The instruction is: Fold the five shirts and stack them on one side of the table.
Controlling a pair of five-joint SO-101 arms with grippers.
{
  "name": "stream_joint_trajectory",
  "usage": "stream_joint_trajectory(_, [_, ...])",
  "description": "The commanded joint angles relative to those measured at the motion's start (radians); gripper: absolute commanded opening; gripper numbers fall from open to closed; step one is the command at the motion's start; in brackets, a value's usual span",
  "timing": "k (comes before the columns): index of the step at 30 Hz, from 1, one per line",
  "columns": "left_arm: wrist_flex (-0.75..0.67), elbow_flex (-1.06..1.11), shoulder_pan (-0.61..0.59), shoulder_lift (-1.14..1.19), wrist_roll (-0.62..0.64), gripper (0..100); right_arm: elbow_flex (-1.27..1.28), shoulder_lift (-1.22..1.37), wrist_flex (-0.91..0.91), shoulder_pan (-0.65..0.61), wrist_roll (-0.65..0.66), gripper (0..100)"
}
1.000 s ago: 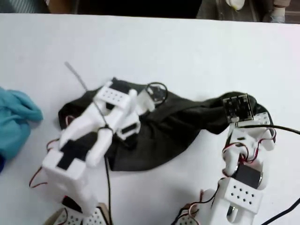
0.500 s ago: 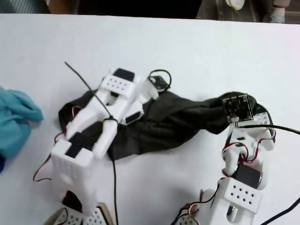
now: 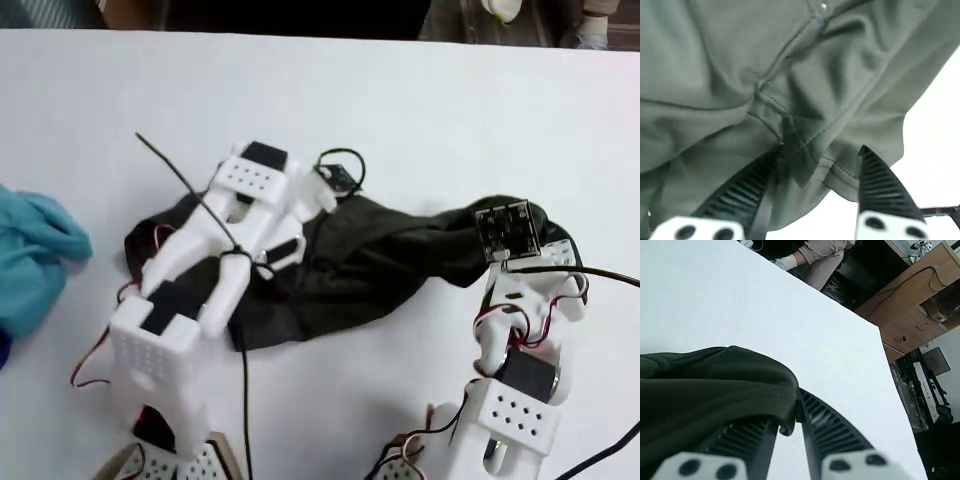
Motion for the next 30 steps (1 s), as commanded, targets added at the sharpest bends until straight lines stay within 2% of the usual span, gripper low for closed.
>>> stream_joint_trajectory(1, [-0.032,-0.033,-0.021,-0.006,-0.029,24,-0.017,-0.002,-0.016,0.013,0.005,2.0])
stream_joint_trajectory(4, [-0.034,-0.033,-0.023,-0.005,-0.038,24,-0.017,-0.002,-0.016,0.013,0.005,2.0])
stream_joint_trajectory(11, [-0.035,-0.024,-0.018,-0.002,-0.038,7,-0.017,-0.002,-0.016,0.012,0.005,2.0])
stream_joint_trajectory(19, [-0.071,0.053,-0.021,-0.003,-0.041,20,-0.017,-0.002,-0.016,0.010,0.005,2.0])
stream_joint_trajectory(23, [-0.115,0.094,-0.017,-0.003,-0.041,20,-0.017,-0.002,-0.016,0.013,0.005,2.0])
stream_joint_trajectory(28, [-0.115,0.085,-0.021,-0.012,-0.038,4,-0.017,-0.002,-0.016,0.013,0.005,2.0])
stream_joint_trajectory(30, [-0.087,0.068,-0.021,-0.014,-0.038,3,-0.017,-0.002,-0.016,0.012,0.005,2.0])
